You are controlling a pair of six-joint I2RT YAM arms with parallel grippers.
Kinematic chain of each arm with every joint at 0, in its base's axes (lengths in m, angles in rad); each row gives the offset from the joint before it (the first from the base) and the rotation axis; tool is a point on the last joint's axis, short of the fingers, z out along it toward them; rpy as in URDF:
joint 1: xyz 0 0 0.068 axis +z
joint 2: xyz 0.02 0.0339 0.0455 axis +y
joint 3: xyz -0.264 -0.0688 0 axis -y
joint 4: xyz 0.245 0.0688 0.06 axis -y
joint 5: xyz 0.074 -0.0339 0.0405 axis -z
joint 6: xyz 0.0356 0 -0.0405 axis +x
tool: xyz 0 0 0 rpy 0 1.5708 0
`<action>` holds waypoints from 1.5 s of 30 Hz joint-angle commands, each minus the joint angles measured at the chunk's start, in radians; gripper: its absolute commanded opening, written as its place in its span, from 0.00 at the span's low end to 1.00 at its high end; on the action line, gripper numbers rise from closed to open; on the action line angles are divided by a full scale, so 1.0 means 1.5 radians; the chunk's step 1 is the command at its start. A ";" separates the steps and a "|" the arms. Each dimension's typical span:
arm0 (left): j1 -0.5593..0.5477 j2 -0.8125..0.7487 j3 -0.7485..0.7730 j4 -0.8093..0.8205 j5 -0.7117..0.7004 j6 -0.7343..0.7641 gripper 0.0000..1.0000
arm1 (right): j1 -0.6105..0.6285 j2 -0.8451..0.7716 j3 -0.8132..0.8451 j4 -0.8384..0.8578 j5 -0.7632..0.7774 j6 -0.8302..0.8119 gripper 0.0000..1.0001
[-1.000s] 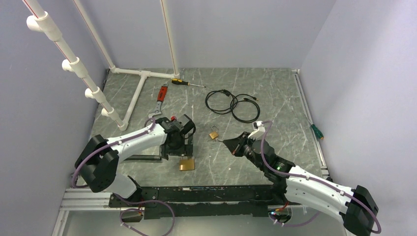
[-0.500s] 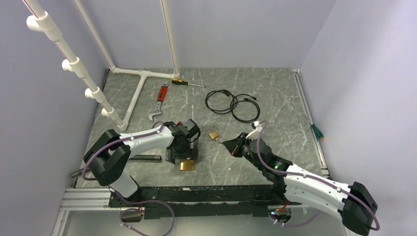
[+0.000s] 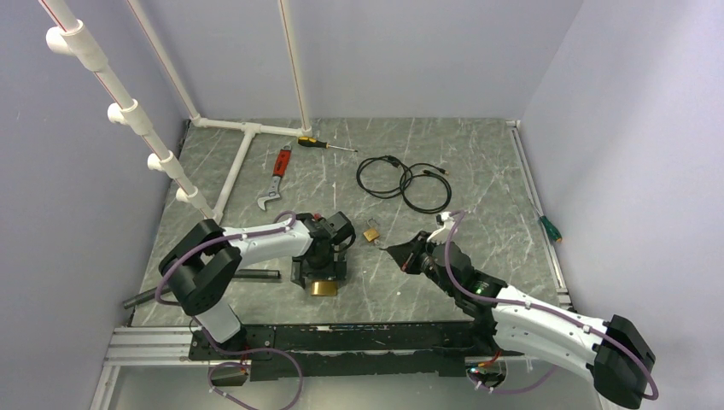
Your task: Unlock with the key
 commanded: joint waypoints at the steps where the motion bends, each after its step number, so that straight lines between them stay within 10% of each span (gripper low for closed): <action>1: -0.010 0.027 0.006 0.019 -0.016 -0.060 0.93 | 0.002 -0.015 -0.006 0.022 0.016 -0.005 0.00; 13: -0.001 0.013 0.021 0.083 -0.024 -0.057 0.33 | 0.002 -0.065 -0.010 -0.022 0.041 -0.017 0.00; 18: 0.016 0.029 0.058 0.113 0.004 -0.050 0.27 | 0.002 -0.076 -0.008 -0.037 0.061 -0.025 0.00; 28: 0.115 0.018 0.008 0.230 0.103 -0.151 0.46 | 0.002 -0.090 -0.002 -0.072 0.102 -0.039 0.00; 35: 0.115 0.008 0.009 0.236 0.068 -0.144 0.82 | 0.002 -0.078 0.005 -0.073 0.111 -0.047 0.00; 45: 0.077 0.016 0.037 0.131 0.006 -0.118 0.87 | 0.001 -0.066 0.006 -0.068 0.110 -0.047 0.00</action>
